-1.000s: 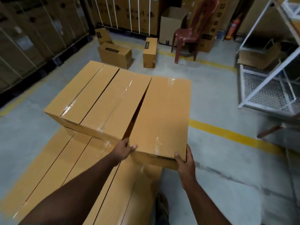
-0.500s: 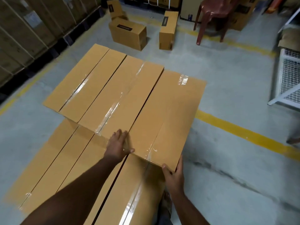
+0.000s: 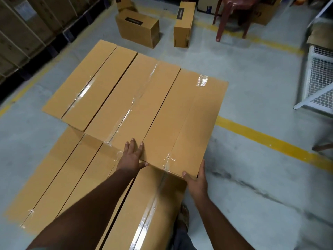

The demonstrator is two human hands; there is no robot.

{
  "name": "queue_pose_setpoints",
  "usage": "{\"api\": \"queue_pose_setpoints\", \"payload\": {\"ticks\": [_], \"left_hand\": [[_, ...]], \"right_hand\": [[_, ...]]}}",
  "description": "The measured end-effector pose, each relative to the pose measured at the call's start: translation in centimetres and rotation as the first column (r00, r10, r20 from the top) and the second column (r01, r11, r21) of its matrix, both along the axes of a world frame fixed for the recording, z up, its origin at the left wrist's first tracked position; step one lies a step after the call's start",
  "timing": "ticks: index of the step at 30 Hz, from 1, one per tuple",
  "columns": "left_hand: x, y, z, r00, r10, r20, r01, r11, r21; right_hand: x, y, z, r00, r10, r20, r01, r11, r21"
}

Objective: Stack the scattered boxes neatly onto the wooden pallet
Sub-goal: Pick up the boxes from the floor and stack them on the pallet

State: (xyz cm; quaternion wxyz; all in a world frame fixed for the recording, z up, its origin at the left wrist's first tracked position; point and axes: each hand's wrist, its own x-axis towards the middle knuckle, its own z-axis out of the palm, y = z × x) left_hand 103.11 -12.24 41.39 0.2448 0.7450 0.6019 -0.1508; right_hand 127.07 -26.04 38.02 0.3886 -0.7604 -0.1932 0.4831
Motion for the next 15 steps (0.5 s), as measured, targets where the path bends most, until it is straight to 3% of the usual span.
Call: {"api": "queue_pose_setpoints", "payload": {"ticks": [5,8,10,15], "left_hand": [[-0.1,-0.9,0.0,0.995,0.05,0.085,-0.05,0.999,0.003],[-0.4,-2.8,0.5,0.991,0.048,0.126,-0.062,0.992,0.109],[-0.9,-5.3,0.6,0.991,0.031,0.133,-0.057,0.979,0.195],[-3.5,-13.5,1.1,0.952,0.183,0.244,-0.223,0.963,0.15]], "right_hand": [[0.8,-0.3,1.1,0.99,0.138,0.037,-0.135,0.988,-0.076],[1.4,-1.1,1.5,0.981,0.182,0.07,-0.177,0.982,-0.072],[1.4,-2.3,1.9,0.982,0.169,0.086,-0.16,0.982,-0.103],[-0.6,-6.2,2.9,0.977,0.043,0.209,-0.008,0.986,-0.166]]}}
